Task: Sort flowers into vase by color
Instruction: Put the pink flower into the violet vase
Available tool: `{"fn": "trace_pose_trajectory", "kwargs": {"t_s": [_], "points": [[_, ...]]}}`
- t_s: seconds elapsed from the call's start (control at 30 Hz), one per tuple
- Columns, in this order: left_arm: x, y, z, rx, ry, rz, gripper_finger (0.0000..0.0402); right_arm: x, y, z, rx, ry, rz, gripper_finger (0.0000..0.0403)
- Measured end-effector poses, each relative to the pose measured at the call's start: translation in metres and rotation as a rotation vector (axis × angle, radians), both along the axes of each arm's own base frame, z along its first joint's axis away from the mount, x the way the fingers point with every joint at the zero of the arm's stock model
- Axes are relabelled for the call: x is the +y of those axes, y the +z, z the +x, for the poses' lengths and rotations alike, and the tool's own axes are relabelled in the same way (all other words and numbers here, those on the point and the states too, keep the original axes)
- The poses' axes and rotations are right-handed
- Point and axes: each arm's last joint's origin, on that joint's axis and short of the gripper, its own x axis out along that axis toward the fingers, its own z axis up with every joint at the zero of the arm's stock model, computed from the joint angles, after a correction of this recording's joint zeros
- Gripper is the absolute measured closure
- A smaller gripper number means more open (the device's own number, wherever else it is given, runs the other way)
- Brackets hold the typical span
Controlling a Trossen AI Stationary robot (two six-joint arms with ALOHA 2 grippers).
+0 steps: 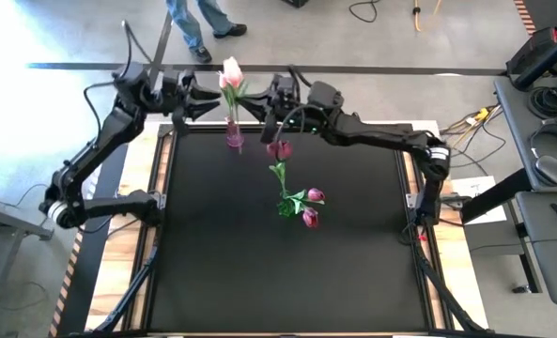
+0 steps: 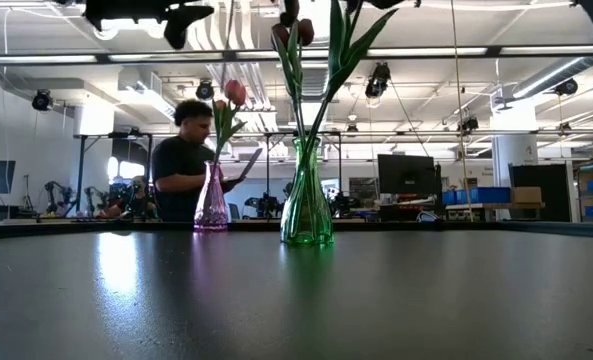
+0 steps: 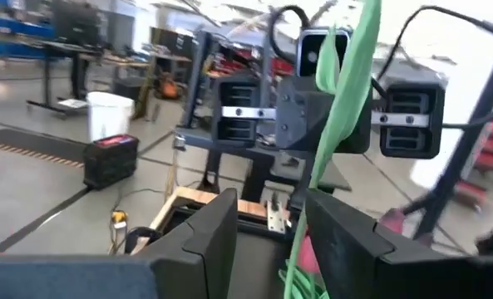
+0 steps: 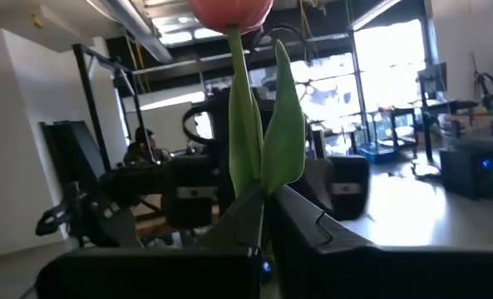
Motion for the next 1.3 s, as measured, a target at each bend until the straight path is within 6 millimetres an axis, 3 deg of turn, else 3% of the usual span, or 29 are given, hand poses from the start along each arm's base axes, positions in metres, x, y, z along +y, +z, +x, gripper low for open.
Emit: {"fn": "trace_pose_trajectory", "kwargs": {"t_s": [0.27,0.57,0.73,0.93,1.03,1.3], "points": [[0.004,0.03,0.024,0.04,-0.109,0.091,0.0262,-0.004,0.019,0.02,0.013,-0.007,-0.043,0.0394],[0.006,0.037,0.041,0.057,-0.188,0.109,0.0265,-0.007,0.028,0.029,0.019,-0.007,-0.07,0.0394],[0.004,0.037,0.039,0.055,-0.206,0.11,0.0298,-0.007,0.027,0.03,0.028,-0.006,-0.067,0.0394],[0.003,0.036,0.039,0.054,-0.209,0.113,0.0365,-0.006,0.027,0.03,0.029,-0.019,-0.063,0.0387],[0.003,0.035,0.039,0.055,-0.201,0.138,0.0395,-0.006,0.026,0.031,0.041,-0.025,-0.088,0.0365],[0.003,0.033,0.027,0.077,-0.041,0.202,0.04,-0.003,0.039,0.015,0.112,-0.111,-0.103,0.0258]]}}
